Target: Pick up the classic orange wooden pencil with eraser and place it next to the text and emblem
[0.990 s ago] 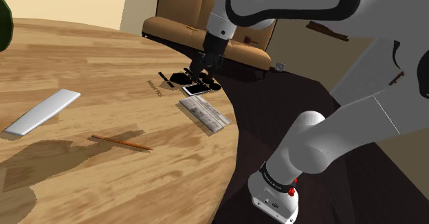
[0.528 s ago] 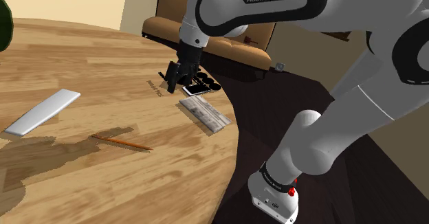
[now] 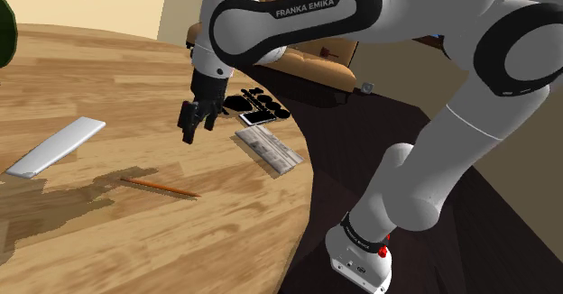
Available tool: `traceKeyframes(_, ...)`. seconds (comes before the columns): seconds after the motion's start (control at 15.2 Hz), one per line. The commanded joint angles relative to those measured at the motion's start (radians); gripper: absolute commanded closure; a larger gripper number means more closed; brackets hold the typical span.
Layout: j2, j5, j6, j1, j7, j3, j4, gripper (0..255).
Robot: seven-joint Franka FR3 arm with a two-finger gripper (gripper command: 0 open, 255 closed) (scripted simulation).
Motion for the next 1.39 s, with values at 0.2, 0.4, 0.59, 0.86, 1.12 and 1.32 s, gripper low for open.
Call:
traceKeyframes(0.2, 0.147, 0.003, 0.045, 0.049, -0.038, 0.049, 0.103, 0)
traceKeyframes(0.4, 0.226, -0.002, 0.063, 0.077, -0.057, 0.076, 0.164, 0)
traceKeyframes(0.59, 0.26, -0.006, 0.081, 0.09, -0.062, 0.087, 0.181, 0)
traceKeyframes(0.86, 0.287, -0.006, 0.13, 0.097, -0.062, 0.09, 0.161, 0)
traceKeyframes(1.12, 0.307, -0.006, 0.161, 0.102, -0.061, 0.093, 0.15, 0)
traceKeyframes(1.32, 0.307, -0.006, 0.161, 0.102, -0.061, 0.093, 0.15, 0)
